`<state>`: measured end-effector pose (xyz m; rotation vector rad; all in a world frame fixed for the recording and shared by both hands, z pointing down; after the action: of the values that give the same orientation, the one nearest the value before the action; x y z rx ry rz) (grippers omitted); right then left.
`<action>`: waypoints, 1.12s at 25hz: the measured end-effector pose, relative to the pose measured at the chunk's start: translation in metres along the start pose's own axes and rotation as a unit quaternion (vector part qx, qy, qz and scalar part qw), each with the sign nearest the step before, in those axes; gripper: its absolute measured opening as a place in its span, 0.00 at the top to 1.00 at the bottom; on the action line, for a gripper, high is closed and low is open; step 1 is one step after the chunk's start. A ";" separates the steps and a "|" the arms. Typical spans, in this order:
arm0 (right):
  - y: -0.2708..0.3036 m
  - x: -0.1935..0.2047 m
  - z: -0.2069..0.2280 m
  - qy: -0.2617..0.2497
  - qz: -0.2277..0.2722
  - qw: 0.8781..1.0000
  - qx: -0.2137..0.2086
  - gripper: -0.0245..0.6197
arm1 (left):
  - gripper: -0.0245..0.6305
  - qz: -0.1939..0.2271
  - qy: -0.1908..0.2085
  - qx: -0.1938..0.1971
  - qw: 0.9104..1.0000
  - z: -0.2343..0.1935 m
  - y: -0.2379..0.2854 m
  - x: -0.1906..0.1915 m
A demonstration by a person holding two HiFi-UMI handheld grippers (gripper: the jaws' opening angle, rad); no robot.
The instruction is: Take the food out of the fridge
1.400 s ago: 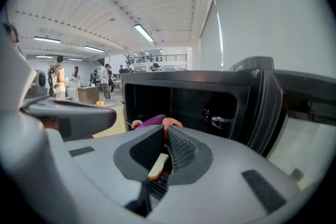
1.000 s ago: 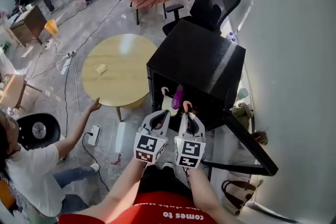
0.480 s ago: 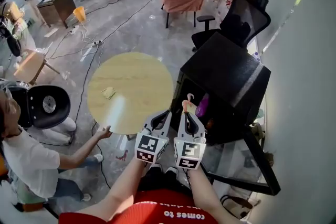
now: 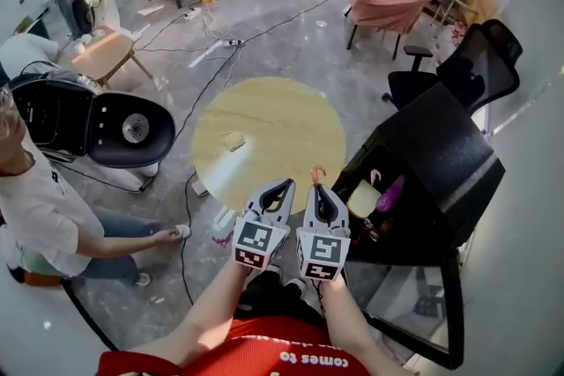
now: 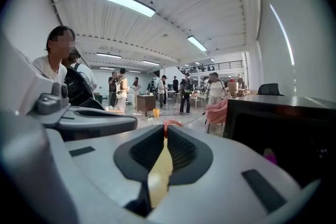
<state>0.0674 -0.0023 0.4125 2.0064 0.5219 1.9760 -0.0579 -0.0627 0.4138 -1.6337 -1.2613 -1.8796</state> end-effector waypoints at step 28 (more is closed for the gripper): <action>0.134 0.099 -0.096 -0.031 -0.127 0.981 -0.142 0.92 | 0.96 -0.029 -0.120 -0.124 0.985 -0.095 -0.039 0.103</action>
<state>-0.0205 -0.0845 0.5629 1.7281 0.4298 1.7206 -0.1737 -0.0876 0.4992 -2.0242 -1.2167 -1.9880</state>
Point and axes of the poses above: the fingertips, and each gripper's own axes: y forward along the fingers, z to its right, x out of its underside, the point moved 10 cm from there along -y, backward along the fingers, and after that the axes turned 12 degrees about -z, right-handed, at the moved point
